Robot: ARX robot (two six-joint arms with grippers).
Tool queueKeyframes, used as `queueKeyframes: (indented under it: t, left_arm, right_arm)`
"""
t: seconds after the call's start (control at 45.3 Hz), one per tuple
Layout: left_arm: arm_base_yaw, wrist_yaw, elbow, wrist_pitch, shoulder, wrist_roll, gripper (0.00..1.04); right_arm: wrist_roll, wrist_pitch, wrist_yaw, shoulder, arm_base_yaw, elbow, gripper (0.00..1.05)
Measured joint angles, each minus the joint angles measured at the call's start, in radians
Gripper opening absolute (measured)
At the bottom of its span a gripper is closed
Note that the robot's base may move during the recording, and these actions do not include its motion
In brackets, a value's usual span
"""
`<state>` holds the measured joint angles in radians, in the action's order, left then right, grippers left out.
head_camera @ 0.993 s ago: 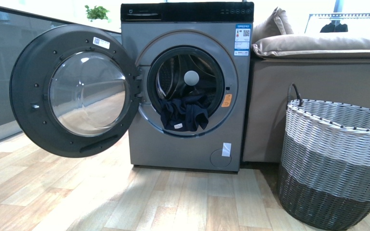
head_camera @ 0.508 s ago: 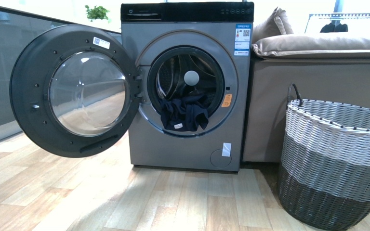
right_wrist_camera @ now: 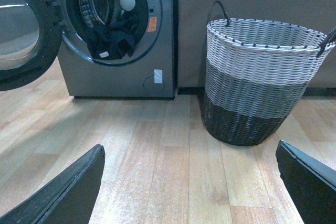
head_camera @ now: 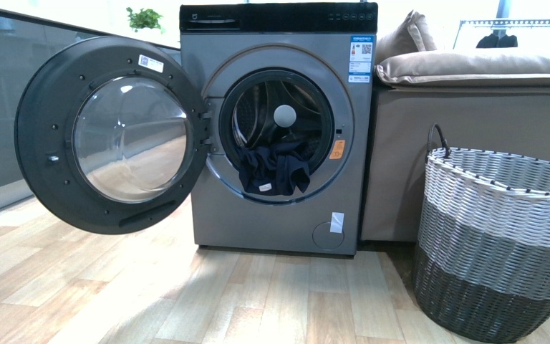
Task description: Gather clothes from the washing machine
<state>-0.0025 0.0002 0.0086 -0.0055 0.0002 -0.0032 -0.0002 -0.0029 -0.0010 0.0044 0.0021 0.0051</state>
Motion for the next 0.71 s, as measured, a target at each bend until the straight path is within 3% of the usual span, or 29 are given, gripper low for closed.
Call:
queueKeyframes:
  t: [0.706]
  left_arm:
    - [0.000, 0.000, 0.000, 0.000, 0.000, 0.000, 0.98]
  right_arm:
    - [0.000, 0.000, 0.000, 0.000, 0.000, 0.000, 0.97]
